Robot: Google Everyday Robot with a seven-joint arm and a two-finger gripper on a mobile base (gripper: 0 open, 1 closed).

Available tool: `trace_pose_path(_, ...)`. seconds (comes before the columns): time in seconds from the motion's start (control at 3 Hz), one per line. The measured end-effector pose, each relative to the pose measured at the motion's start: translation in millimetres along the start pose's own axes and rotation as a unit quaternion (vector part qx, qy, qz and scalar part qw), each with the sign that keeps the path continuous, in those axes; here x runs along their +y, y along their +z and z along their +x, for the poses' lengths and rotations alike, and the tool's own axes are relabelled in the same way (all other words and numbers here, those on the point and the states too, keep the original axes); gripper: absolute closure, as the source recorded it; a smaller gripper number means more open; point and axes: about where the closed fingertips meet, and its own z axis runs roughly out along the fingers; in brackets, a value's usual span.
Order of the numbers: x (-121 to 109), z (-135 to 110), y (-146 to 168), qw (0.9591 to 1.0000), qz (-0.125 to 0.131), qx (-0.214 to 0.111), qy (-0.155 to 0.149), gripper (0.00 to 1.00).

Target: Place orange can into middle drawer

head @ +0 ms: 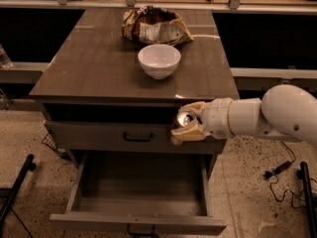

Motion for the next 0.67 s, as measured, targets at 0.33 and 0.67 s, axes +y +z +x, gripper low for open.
trace_pose_path(0.33, 11.4, 16.6, -2.5, 0.9988, -0.02, -0.011, 0.044, 1.0)
trace_pose_path(0.67, 33.1, 40.2, -14.1, 0.996, -0.031, -0.007, 0.083, 1.0)
